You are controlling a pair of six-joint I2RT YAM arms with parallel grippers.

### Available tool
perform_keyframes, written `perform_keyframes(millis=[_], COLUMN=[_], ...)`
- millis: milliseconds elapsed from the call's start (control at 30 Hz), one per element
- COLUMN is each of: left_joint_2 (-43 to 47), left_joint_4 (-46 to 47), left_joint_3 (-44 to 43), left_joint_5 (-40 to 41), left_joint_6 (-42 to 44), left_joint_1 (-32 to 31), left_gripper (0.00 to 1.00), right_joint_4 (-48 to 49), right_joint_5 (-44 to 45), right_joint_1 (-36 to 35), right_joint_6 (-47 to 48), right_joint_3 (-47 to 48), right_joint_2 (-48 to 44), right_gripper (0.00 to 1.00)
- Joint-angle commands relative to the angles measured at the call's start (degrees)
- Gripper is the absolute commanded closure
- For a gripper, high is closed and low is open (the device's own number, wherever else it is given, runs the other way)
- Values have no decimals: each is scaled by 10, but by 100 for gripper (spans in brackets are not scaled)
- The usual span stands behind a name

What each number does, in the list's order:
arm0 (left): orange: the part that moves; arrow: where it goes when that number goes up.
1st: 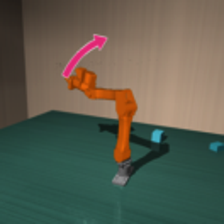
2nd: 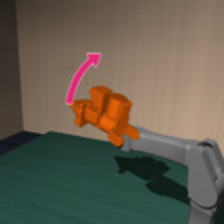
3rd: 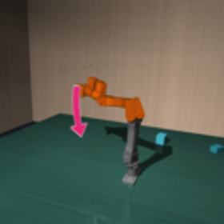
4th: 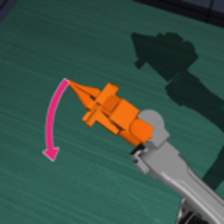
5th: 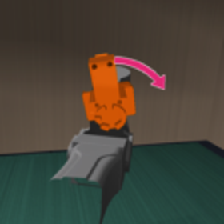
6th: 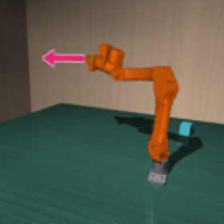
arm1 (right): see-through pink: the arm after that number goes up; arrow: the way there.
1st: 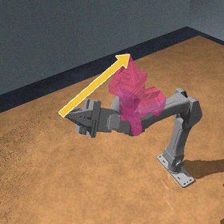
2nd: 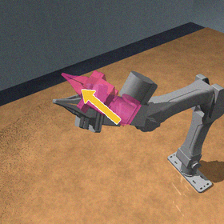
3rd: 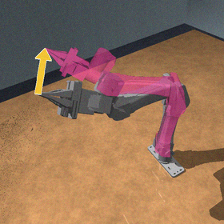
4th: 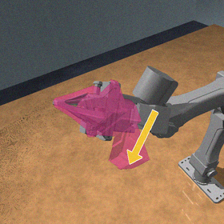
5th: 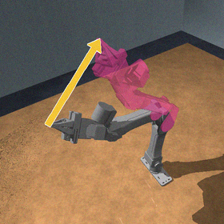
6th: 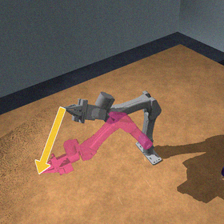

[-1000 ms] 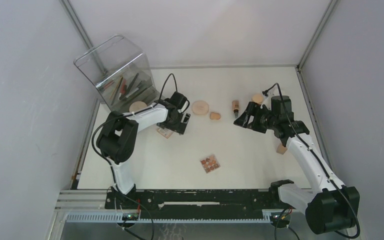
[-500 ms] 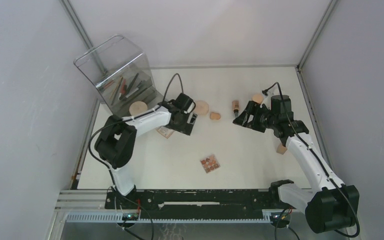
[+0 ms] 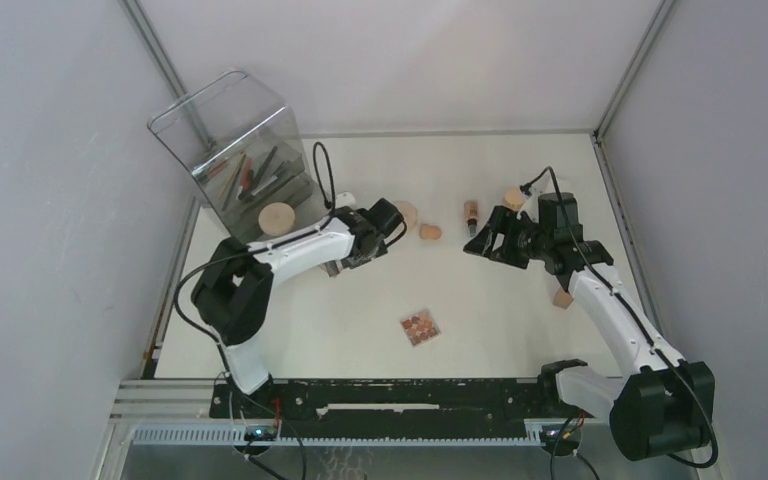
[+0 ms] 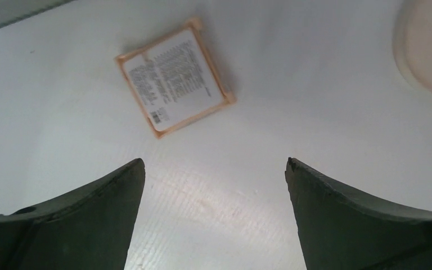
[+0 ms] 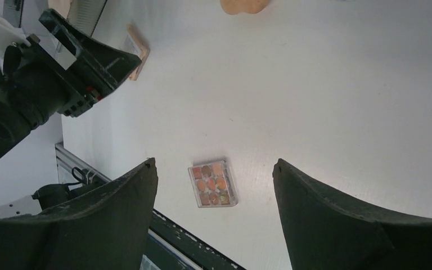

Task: Organize the makeup
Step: Pick up the makeup from the center of the board.

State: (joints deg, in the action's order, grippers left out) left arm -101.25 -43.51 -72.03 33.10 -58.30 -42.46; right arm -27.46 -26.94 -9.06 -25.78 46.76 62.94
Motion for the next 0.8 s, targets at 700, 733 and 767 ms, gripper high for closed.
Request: perform_keyframes(millis=[700, 733, 767], left_joint_2=[-54, -55, -58], left_joint_4=[-68, -63, -63], left_joint_3=[7, 5, 1], left_joint_5=[43, 44, 45], left_joint_6=[-308, -300, -295], left_joint_1=[66, 66, 65], left_gripper=[0, 0, 0], right_joint_4=[-25, -26, -26], right_joint_5=[-29, -28, -27], right_joint_1=[-24, -26, -28], right_joint_6=[28, 28, 28], right_joint_3=[9, 9, 8], right_joint_2=[-29, -28, -27], right_gripper=[18, 18, 18])
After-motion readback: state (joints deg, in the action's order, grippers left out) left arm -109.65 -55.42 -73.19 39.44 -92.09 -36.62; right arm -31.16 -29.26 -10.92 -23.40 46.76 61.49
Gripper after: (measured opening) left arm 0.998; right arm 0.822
